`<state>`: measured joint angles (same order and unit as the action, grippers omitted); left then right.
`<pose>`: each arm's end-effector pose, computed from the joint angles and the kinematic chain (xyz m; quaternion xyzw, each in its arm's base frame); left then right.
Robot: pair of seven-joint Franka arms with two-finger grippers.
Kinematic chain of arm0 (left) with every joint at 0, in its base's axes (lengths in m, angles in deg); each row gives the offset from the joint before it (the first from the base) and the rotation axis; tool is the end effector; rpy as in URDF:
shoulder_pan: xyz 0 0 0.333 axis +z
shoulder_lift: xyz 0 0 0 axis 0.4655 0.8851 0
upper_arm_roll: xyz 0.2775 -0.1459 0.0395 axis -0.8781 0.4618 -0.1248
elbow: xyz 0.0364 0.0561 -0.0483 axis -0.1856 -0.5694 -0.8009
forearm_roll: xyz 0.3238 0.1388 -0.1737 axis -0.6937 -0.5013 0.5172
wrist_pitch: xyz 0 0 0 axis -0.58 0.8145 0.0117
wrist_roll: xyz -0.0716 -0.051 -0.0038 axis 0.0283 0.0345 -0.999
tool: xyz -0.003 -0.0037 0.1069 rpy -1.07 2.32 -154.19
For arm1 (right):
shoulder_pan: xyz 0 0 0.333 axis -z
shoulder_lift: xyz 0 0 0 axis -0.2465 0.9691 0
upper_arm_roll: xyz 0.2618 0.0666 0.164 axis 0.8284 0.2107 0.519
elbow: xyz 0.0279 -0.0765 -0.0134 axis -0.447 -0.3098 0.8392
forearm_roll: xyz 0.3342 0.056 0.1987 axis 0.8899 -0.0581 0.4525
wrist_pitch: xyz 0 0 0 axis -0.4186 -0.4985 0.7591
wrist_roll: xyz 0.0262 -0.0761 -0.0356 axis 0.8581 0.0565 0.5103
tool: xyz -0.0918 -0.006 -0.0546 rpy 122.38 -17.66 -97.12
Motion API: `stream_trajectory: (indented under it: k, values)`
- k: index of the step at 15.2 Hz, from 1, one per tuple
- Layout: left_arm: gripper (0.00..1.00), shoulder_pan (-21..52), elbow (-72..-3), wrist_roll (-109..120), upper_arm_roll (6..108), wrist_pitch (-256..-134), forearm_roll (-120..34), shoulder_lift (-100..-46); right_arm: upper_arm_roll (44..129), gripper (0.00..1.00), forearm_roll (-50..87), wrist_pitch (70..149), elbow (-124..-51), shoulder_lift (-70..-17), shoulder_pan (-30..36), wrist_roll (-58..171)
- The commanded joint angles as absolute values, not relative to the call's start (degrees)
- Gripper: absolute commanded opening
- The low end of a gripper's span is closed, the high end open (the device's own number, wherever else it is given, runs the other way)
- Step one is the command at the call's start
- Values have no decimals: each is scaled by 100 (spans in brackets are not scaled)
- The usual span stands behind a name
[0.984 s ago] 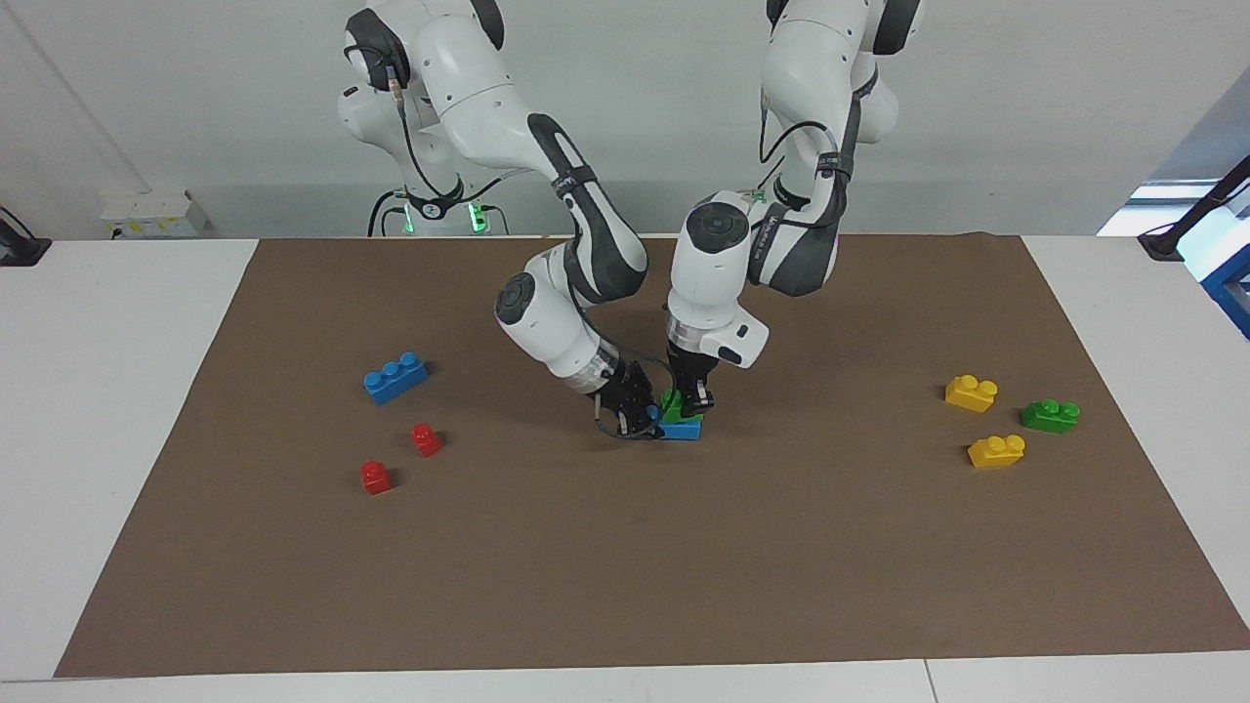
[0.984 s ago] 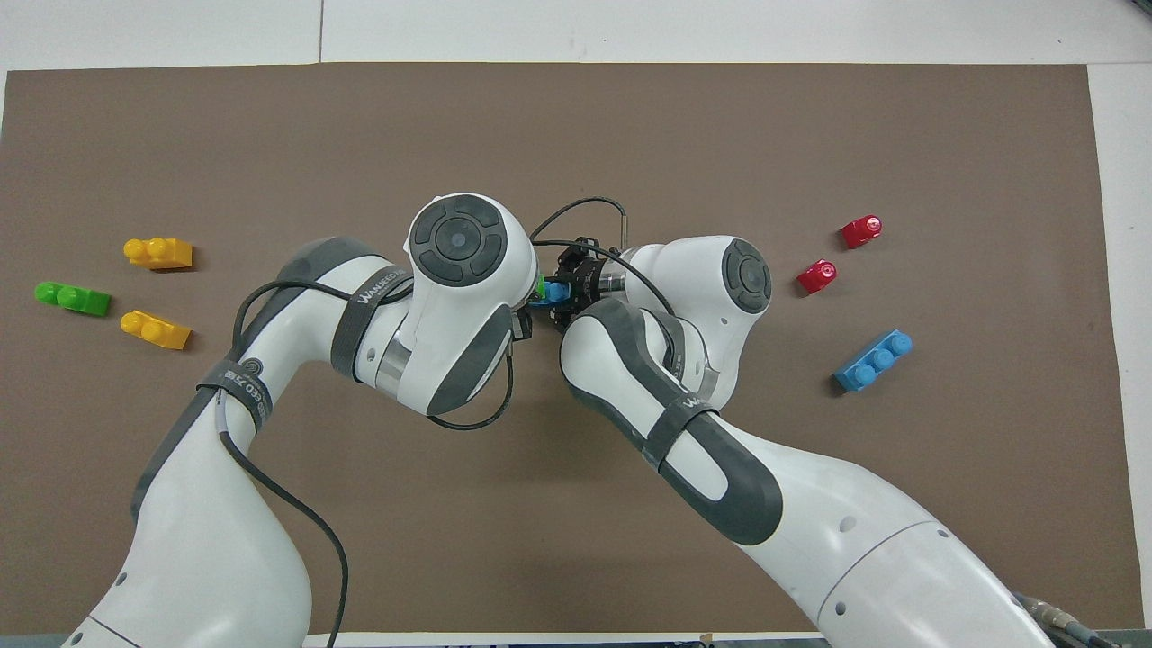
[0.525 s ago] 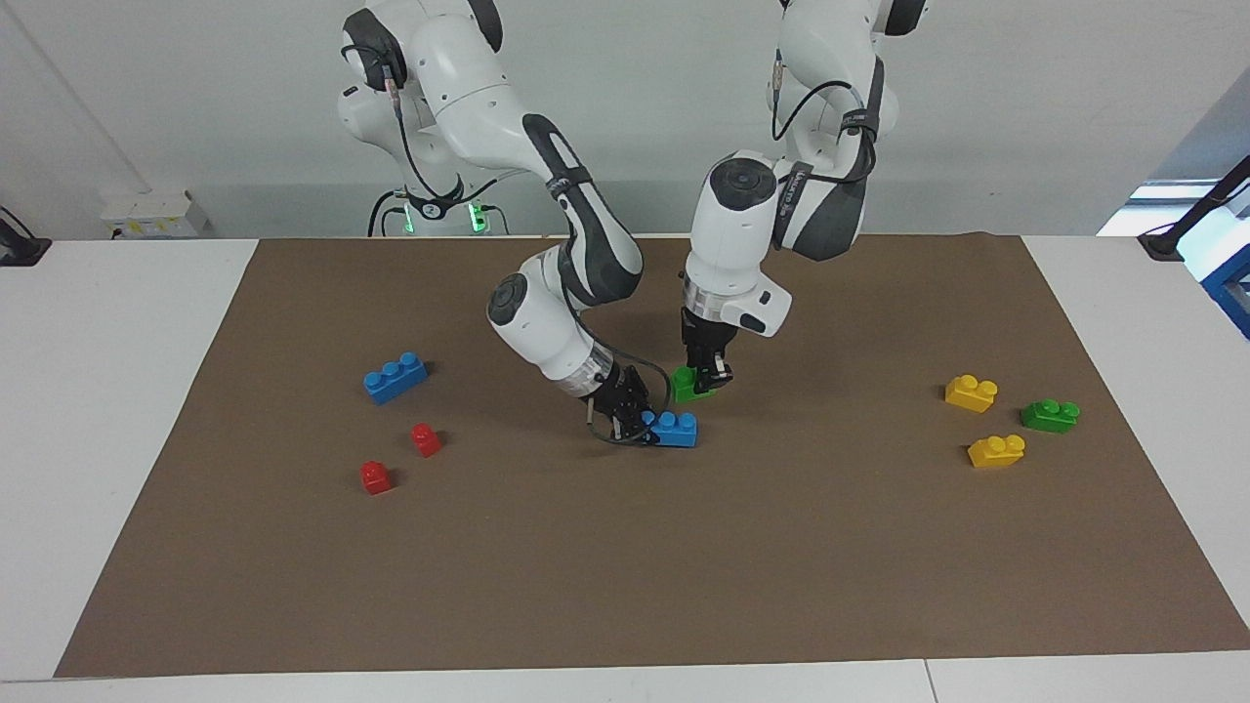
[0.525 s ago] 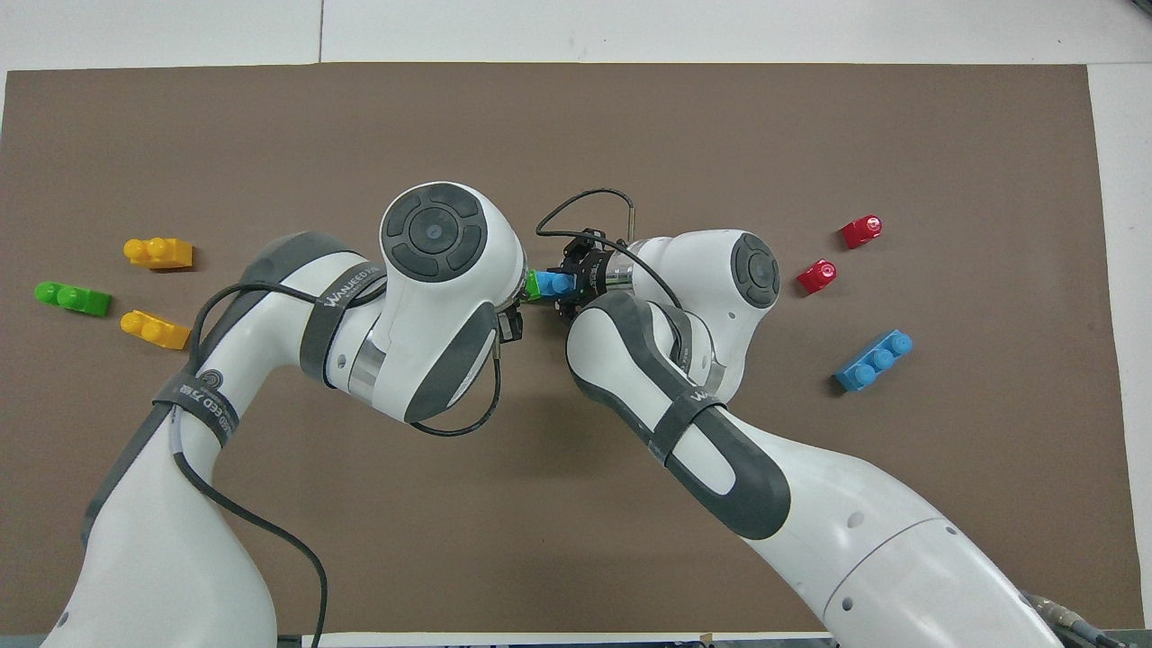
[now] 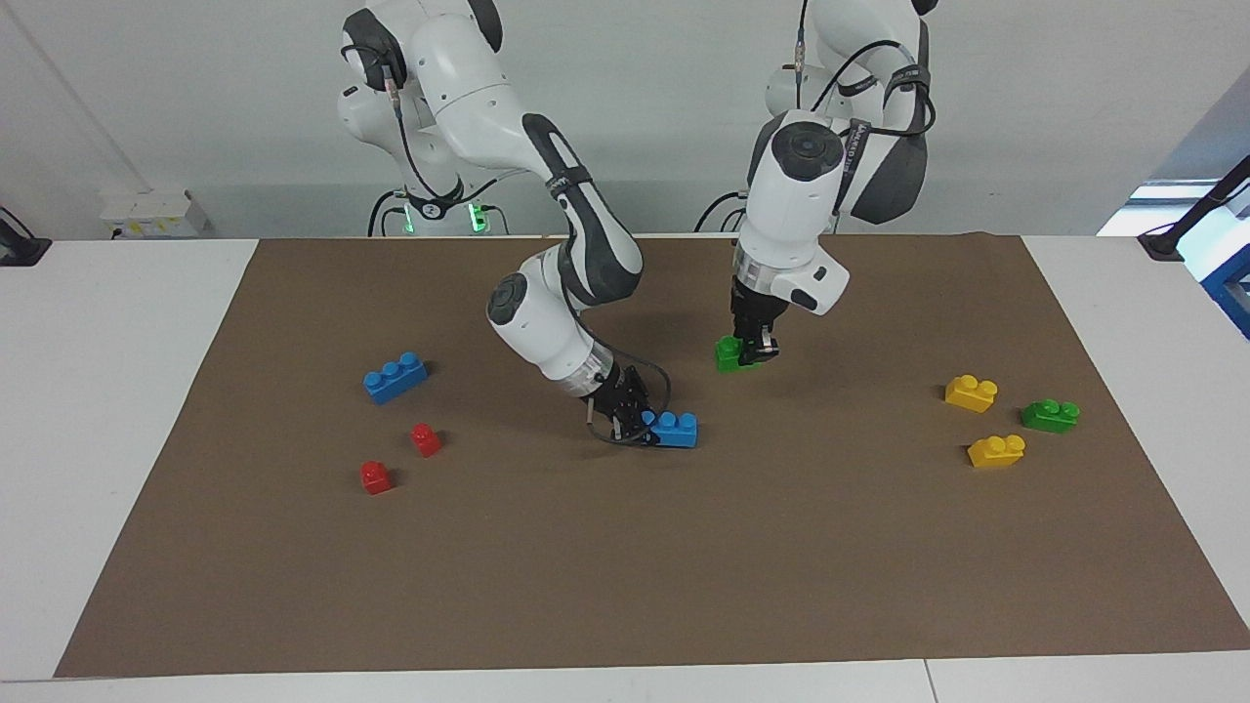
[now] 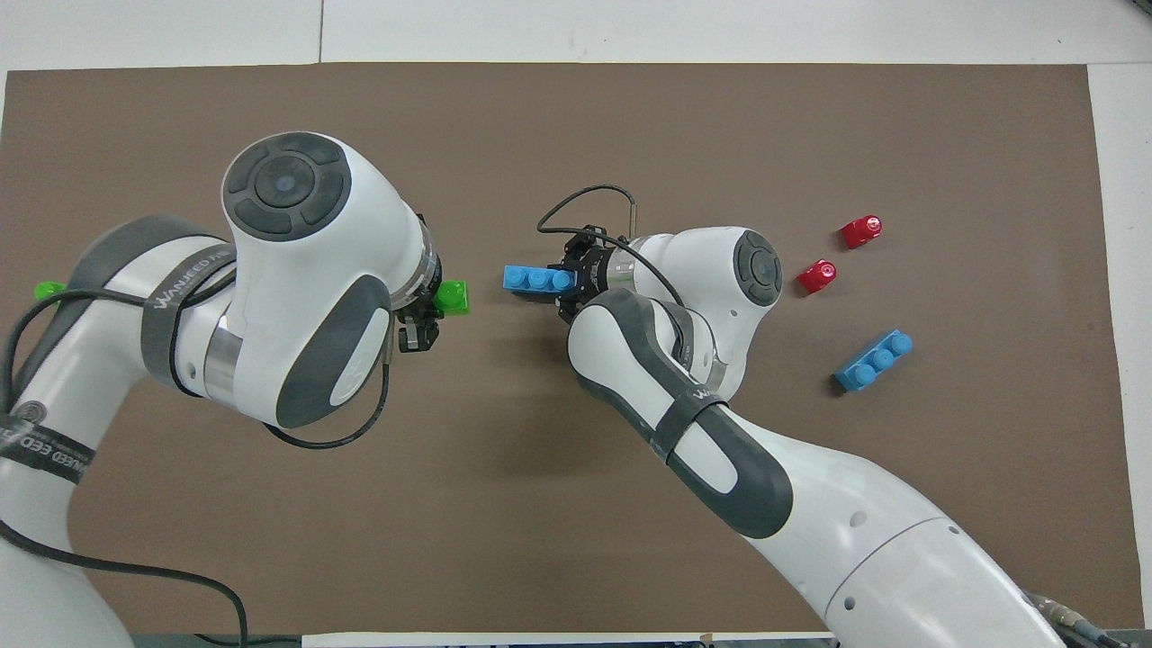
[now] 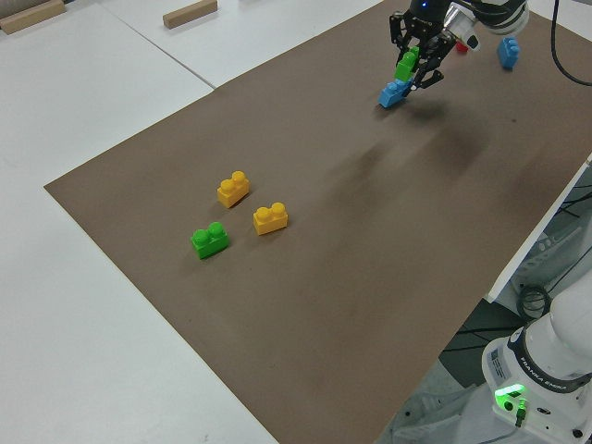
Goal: Remove green block with left arm and hold with right
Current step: 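Pull the green block off with the left gripper while the right gripper holds blue, then carry the green block toward the yellow blocks while the right gripper carries blue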
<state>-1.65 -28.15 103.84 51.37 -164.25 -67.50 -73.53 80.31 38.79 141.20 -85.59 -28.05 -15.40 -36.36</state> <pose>0.5405 -0.2777 0.4742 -0.7264 -0.6872 0.0090 0.0091 0.5922 0.3354 0.2800 -0.6435 0.7027 0.1673 0.2531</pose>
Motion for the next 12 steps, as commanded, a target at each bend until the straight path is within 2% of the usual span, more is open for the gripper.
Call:
stream_trajectory:
  k: [1, 4, 8, 12]
  values:
    - [0, 206, -2967, 9124, 5154, -16098, -6637, -7500, 8028, 0, 4042, 14087, -8477, -2884, -1430, -3552]
    - [0, 549, -3133, 7868, 5145, -16019, -6637, -7597, 7975, 0, 3570, 13526, -8503, -3227, -1202, -3281]
    - [0, 1252, -3283, 6197, 5145, -16045, -6637, -7668, 7992, 0, 1681, 12692, -8468, -3693, -736, -3078]
    - [0, 1859, -3554, 5034, 5145, -16385, -6637, -7746, 8018, 0, 1616, 11585, -8521, -4054, 62, -2147]
